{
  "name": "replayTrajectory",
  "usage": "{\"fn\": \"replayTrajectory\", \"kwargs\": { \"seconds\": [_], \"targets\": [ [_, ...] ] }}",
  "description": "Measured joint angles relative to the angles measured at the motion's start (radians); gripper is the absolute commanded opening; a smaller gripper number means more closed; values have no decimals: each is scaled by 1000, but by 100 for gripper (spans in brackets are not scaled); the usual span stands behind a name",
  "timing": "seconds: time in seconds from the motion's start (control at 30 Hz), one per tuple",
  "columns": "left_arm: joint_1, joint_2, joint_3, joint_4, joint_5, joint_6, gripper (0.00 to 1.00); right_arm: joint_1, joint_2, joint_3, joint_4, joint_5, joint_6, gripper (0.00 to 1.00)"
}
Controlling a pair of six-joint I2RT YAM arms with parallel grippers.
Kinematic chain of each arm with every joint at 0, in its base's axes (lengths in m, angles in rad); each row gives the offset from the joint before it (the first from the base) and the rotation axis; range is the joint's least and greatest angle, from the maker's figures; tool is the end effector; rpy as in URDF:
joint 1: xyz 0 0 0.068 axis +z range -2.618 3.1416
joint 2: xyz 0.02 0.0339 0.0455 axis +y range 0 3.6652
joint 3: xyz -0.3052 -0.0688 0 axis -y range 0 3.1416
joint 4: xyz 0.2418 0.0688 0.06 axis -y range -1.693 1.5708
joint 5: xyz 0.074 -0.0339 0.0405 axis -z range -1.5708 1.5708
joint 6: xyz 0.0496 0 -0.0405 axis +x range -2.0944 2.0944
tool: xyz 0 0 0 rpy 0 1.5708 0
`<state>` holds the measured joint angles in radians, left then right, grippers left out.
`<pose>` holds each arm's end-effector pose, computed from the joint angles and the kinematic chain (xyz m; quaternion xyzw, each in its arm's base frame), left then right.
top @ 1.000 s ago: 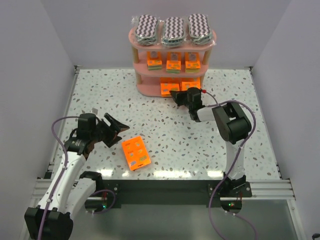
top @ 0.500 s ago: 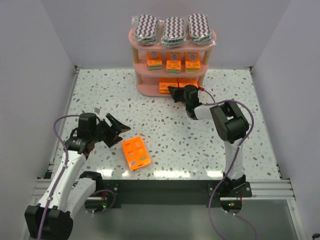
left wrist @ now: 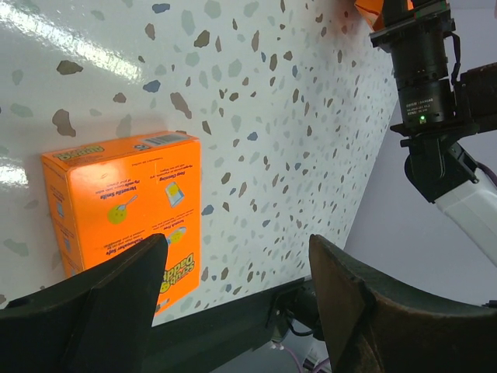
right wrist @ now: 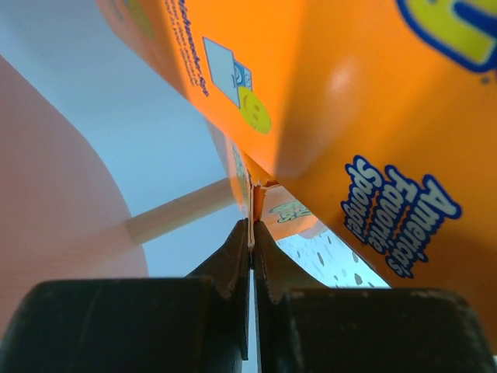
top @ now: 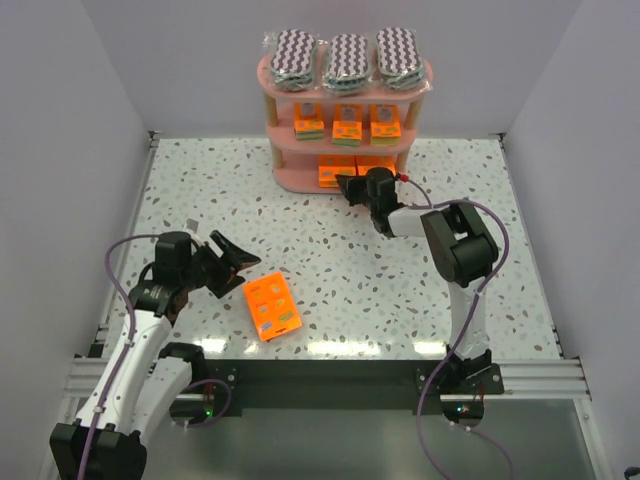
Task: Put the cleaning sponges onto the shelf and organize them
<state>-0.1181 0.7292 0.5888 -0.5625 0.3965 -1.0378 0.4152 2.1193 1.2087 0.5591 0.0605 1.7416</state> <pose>0.1284 -0.0345 0.2650 -0.3206 0.8339 -0.3749 0.2476 0.4503 0.1952 0.1772 0.5181 0.6351 0.4926 0.2924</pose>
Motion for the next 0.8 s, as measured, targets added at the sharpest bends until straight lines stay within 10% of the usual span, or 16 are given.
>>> {"fn": "replayTrajectory", "kwargs": {
  "seconds": [0.23,0.8],
  "targets": [
    [0,-8,-15,11,0,-6,79,-4,-1,9,-14,-19,-16,45],
    [0,-20,-73,99,1,-45,79,-58,-141,16,-217,-211,-92,52]
  ]
}}
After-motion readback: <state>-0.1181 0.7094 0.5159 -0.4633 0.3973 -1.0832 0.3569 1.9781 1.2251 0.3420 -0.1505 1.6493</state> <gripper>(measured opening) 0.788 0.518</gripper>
